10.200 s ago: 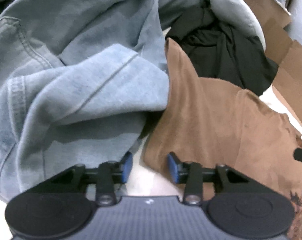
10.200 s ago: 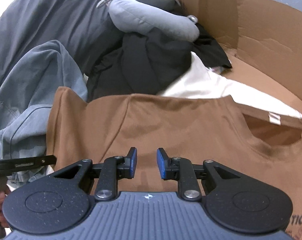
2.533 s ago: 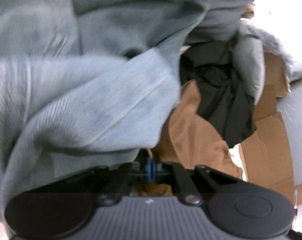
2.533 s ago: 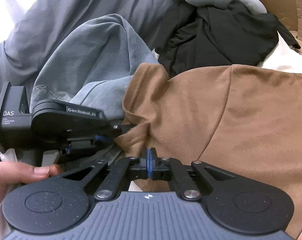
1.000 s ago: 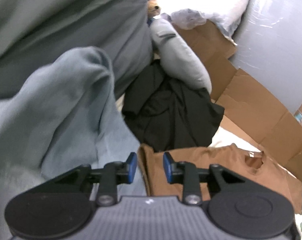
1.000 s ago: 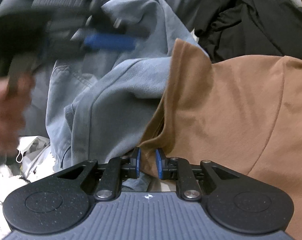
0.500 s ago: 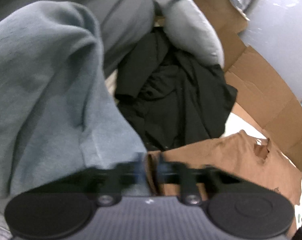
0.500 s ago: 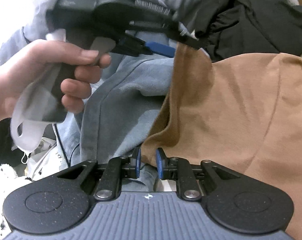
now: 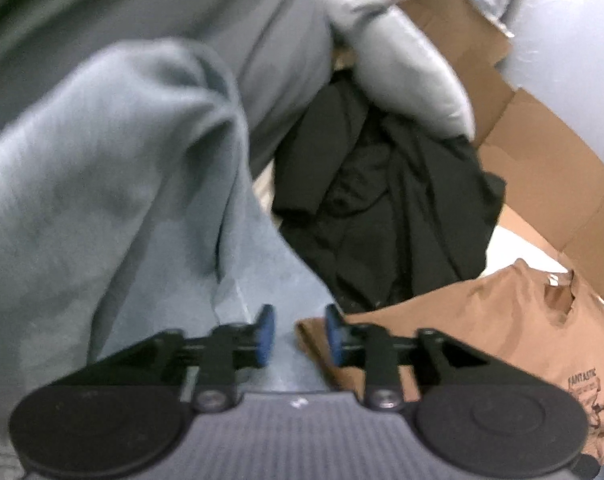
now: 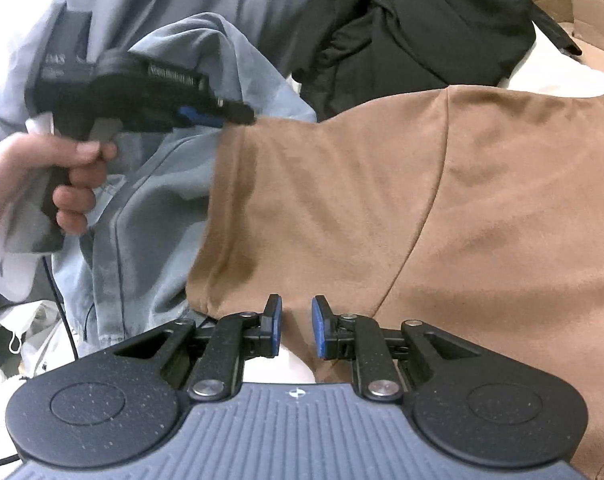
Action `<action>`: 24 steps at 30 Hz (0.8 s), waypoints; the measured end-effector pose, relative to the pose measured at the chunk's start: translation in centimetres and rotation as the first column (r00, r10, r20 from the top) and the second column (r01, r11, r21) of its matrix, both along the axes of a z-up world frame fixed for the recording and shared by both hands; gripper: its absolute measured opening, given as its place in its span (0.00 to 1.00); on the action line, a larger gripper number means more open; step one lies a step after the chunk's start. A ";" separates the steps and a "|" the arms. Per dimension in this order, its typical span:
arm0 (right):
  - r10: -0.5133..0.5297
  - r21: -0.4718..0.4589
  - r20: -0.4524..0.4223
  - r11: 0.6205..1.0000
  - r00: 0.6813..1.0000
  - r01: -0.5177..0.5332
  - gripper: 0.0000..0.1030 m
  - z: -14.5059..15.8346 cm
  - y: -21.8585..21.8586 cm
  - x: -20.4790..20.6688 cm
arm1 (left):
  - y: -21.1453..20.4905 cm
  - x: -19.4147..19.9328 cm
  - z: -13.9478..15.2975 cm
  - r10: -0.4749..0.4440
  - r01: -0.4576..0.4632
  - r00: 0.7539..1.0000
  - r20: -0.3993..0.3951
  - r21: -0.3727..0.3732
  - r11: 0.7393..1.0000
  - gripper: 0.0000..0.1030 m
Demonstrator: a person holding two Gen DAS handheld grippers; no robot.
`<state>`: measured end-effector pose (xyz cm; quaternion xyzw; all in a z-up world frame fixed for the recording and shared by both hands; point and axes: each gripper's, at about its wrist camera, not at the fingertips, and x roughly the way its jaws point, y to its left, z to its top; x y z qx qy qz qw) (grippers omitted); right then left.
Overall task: Fold clothes
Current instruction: 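Open the right tool, releasing the T-shirt edge, while the left tool pinches the sleeve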
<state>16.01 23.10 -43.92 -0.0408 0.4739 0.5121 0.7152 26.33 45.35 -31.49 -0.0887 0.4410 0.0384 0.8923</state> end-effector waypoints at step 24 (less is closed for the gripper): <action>0.002 -0.108 0.066 0.994 0.998 0.006 0.17 -0.7 -4.2 1.8 | -6.3 -6.7 -3.5 -0.183 0.188 0.977 -0.110 0.040 0.981 0.18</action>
